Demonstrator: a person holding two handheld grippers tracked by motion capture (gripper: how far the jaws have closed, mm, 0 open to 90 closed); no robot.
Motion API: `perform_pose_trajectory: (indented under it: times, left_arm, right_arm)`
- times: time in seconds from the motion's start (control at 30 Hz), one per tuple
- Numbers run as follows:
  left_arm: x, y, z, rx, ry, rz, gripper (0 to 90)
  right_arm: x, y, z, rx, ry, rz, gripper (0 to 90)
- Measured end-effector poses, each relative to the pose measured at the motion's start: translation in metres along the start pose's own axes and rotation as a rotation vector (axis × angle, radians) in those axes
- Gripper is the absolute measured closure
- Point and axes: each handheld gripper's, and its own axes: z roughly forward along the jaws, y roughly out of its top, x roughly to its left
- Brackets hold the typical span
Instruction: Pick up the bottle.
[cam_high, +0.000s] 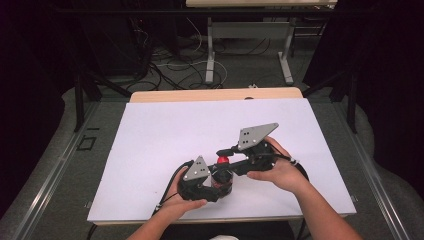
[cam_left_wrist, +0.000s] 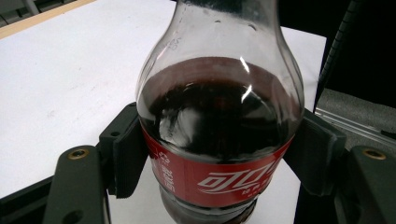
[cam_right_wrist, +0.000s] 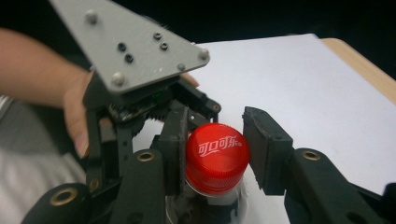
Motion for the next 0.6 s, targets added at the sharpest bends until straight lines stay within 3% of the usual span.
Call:
perform_pose_trajectory:
  times: [0.03,0.1,0.13,0.23,0.27,0.3,0.37,0.5,0.6]
  left_arm:
    - [0.000,0.000,0.000,0.003,0.001,-0.009,30.5]
    - [0.000,0.000,0.000,-0.002,0.008,-0.012,30.5]
    - [0.001,0.000,-0.001,-0.004,0.013,-0.015,30.5]
    - [0.002,0.000,-0.002,-0.001,0.021,-0.023,30.5]
    - [0.002,0.000,-0.002,-0.001,0.021,-0.023,30.5]
    - [0.003,0.000,-0.002,0.000,0.034,-0.023,30.5]
    - [0.003,-0.001,-0.002,0.002,0.031,-0.034,30.5]
    - [0.003,-0.001,-0.002,-0.002,0.036,-0.035,30.5]
    - [0.004,0.000,-0.003,-0.008,0.031,-0.027,30.5]
  right_arm:
    - [-0.001,0.000,0.000,0.006,0.008,-0.015,60.0]
    - [0.004,0.001,0.001,-0.010,-0.049,0.035,48.1]
    - [0.006,0.001,0.002,-0.025,-0.079,0.056,46.8]
    - [0.017,0.002,0.003,-0.024,-0.212,0.135,44.6]
    - [0.017,0.002,0.003,-0.024,-0.212,0.135,44.6]
    - [0.023,0.002,0.006,-0.030,-0.280,0.192,46.1]
    - [0.029,0.002,0.009,-0.025,-0.321,0.227,48.4]
    - [0.040,0.004,0.013,0.005,-0.382,0.240,59.0]
    - [0.038,0.006,0.011,0.012,-0.358,0.225,60.6]
